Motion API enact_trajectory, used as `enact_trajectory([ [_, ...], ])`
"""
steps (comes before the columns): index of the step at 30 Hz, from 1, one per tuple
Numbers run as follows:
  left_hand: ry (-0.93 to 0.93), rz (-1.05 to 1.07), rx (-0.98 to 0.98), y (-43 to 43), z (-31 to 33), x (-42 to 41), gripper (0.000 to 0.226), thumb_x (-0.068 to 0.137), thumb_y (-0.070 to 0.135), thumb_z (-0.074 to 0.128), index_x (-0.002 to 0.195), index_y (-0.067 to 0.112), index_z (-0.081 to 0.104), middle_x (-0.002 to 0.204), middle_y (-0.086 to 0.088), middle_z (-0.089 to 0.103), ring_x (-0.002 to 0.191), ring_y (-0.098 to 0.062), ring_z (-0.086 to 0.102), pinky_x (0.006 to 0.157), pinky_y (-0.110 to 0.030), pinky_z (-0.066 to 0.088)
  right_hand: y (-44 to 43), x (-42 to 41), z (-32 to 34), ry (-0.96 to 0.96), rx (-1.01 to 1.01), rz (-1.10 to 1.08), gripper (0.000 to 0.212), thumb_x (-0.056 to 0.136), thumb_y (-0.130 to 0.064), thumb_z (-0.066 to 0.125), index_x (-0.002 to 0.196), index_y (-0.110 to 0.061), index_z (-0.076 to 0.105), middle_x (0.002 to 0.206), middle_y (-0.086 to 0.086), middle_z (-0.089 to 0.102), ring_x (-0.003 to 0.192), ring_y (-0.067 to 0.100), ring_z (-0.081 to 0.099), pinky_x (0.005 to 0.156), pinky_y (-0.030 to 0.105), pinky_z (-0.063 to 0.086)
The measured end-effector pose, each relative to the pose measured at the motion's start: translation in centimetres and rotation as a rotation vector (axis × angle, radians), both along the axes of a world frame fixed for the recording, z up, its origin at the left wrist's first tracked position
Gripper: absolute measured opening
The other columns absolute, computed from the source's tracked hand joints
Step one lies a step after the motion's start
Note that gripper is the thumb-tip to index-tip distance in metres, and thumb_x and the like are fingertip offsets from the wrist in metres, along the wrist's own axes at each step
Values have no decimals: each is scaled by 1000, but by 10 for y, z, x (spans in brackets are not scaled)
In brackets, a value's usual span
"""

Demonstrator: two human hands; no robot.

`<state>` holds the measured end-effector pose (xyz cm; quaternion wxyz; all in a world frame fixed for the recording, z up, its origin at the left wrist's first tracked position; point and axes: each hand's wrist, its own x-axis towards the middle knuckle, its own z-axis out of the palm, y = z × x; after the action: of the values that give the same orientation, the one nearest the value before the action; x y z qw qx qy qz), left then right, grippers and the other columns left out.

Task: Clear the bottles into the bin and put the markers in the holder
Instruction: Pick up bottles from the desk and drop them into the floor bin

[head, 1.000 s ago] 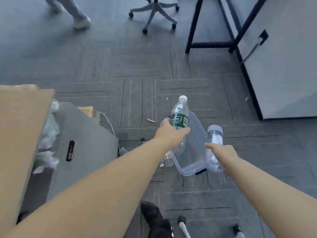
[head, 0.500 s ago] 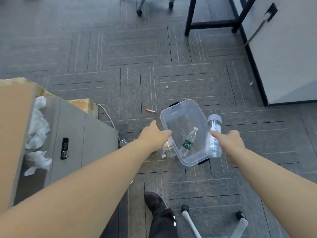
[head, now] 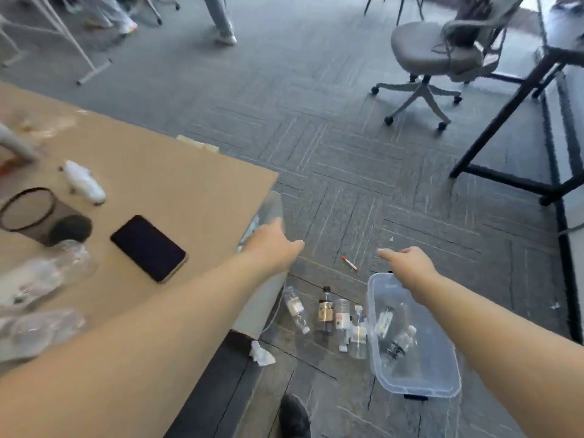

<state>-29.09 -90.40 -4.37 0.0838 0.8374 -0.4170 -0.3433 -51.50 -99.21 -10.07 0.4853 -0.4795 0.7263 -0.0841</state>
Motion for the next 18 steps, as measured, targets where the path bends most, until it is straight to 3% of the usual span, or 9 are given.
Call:
enact_trajectory([
  [2,-30,98,-63,37,36,46,67,87,38,53,147,17,32,130,-10,59,106,-32,62,87,-35,50,7,61,33,-40,-39,128,40,80,-46,65,84,-17,38,73,4,42,56,19,37,50,27,28],
  [5,-112,297,-133,106,86,113,57,88,36,55,139,14,42,126,-13,60,114,-33,57,84,-33,45,45,156,93,-106,-100,312,34,84,-43,63,84,-17,41,67,4,38,56,18,36,51,26,28],
  [7,-169,427,-181,161,112,153,51,88,37,55,133,15,47,127,-10,59,115,-32,56,87,-33,45,84,214,126,-161,-138,444,33,85,-38,63,90,-7,55,72,19,43,61,21,41,61,31,34],
  [8,-186,485,-203,191,123,170,47,88,38,54,129,16,49,125,-10,60,112,-31,57,86,-32,46,107,241,140,-176,-166,501,40,85,-38,63,104,-2,59,84,24,48,71,24,46,67,34,38],
  [10,-208,594,-223,253,137,198,48,89,37,54,131,17,49,124,-10,60,110,-31,58,84,-32,46,160,290,163,-192,-189,603,52,86,-38,64,123,-4,52,97,13,52,88,24,50,79,37,44],
  [11,-221,644,-219,285,142,210,55,89,38,55,138,16,45,127,-11,58,109,-30,58,84,-33,46,189,311,170,-188,-206,674,50,86,-38,64,122,-5,53,94,7,54,87,24,51,79,36,45],
  [13,-213,724,-213,349,143,226,67,87,43,56,145,17,37,133,-8,56,109,-29,58,81,-33,47,245,344,174,-150,-263,846,43,85,-37,65,115,-7,56,84,3,56,80,22,53,74,34,47],
  [16,-154,826,-188,435,129,234,68,85,42,57,144,17,36,135,-8,53,113,-29,57,83,-33,48,319,376,164,-16,-336,1189,43,88,-30,63,123,-8,53,102,9,57,89,25,52,79,34,46],
  [18,-123,897,-171,477,113,233,56,84,34,59,134,15,46,122,-7,59,102,-27,59,86,-34,50,355,387,148,83,-353,1345,47,89,-25,60,131,-6,48,113,13,54,99,29,55,87,36,48],
])
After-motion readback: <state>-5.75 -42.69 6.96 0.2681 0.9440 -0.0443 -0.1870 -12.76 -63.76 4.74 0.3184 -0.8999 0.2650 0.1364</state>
